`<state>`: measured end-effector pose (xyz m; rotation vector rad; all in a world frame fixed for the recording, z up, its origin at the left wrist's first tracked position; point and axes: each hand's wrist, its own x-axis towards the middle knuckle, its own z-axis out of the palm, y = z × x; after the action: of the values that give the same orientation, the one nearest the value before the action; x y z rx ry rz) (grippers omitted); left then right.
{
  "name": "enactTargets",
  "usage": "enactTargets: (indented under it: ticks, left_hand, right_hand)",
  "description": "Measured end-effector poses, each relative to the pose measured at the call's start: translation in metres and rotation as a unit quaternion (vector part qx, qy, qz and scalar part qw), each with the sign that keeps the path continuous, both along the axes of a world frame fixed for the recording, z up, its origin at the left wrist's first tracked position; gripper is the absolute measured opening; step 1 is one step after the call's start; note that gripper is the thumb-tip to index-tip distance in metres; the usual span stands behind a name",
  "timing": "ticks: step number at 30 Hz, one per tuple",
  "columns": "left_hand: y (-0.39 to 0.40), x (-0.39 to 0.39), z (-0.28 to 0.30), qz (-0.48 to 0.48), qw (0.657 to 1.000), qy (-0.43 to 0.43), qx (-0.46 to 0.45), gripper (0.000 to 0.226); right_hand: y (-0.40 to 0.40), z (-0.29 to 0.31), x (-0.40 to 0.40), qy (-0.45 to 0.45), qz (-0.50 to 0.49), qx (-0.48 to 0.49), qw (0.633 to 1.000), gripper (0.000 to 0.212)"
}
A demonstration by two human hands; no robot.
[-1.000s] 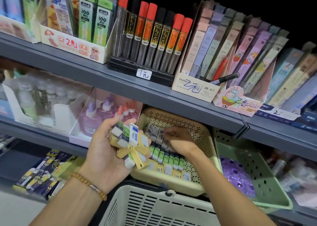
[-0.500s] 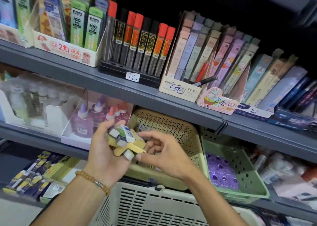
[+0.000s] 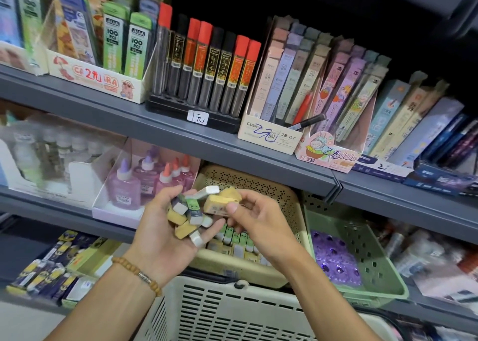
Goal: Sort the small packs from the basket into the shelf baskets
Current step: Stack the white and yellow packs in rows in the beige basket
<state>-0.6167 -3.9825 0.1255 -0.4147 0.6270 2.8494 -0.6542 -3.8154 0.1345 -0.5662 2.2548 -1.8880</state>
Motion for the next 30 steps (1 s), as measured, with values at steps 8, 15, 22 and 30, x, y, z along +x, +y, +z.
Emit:
enactTargets:
  ticks: [8,15,22,30]
  left_hand:
    - [-0.004,0.0,0.005,0.013,0.995,-0.008,-0.098,0.012]
    - [-0.006,0.004,0.006,-0.018,0.986,0.026,-0.165,0.028]
    - [-0.007,0.004,0.007,-0.023,0.984,0.029,-0.172,0.041]
    - [-0.01,0.007,0.01,-0.063,0.974,0.075,-0.205,0.022]
  right_hand:
    - [0.038,-0.01,-0.017,-0.161,-0.084,-0.011,0.983,0.019]
    - [0.04,-0.022,-0.027,-0.248,0.007,0.209,0.946,0.021]
    - [0.035,-0.025,-0.033,-0.214,0.012,0.289,0.933,0.021]
    - [0.051,-0.008,-0.038,-0.174,0.005,0.315,0.933,0.016]
